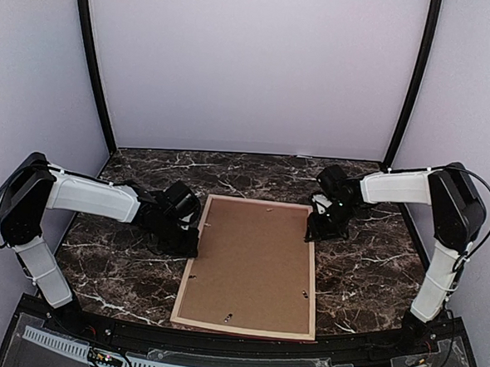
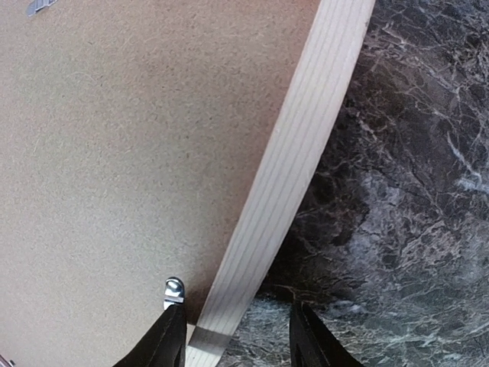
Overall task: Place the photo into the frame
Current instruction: Press the fastener onto the backboard.
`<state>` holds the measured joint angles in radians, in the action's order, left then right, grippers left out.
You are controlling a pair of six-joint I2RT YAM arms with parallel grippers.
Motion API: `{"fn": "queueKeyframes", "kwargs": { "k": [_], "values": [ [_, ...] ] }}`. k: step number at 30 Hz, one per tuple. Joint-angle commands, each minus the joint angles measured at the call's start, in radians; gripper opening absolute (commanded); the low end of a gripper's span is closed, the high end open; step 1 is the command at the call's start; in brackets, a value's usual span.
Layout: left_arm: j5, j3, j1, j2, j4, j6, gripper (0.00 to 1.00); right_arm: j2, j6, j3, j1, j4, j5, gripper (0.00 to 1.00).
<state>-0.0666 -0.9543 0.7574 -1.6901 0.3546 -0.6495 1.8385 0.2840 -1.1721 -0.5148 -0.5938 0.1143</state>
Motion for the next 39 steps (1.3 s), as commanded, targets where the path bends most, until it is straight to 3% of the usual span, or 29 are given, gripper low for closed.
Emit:
{"fn": "queueKeyframes", "kwargs": {
  "k": [1, 8, 25, 39],
  "values": [
    [-0.023, 0.037, 0.008, -0.015, 0.027, 0.009, 0.0, 0.006, 0.017, 0.018, -0.014, -0.012, 0.08, 0.47],
    [-0.024, 0.038, 0.009, -0.012, 0.03, 0.009, 0.0, 0.006, 0.038, 0.041, -0.017, 0.046, 0.17, 0.47],
    [-0.029, 0.03, 0.008, -0.014, 0.037, 0.017, 0.0, 0.093, 0.074, -0.052, -0.017, 0.083, 0.045, 0.48],
    [-0.033, 0.032, 0.01, -0.019, 0.034, 0.021, 0.0, 0.079, 0.128, -0.091, -0.007, 0.126, 0.016, 0.58]
  ]
}}
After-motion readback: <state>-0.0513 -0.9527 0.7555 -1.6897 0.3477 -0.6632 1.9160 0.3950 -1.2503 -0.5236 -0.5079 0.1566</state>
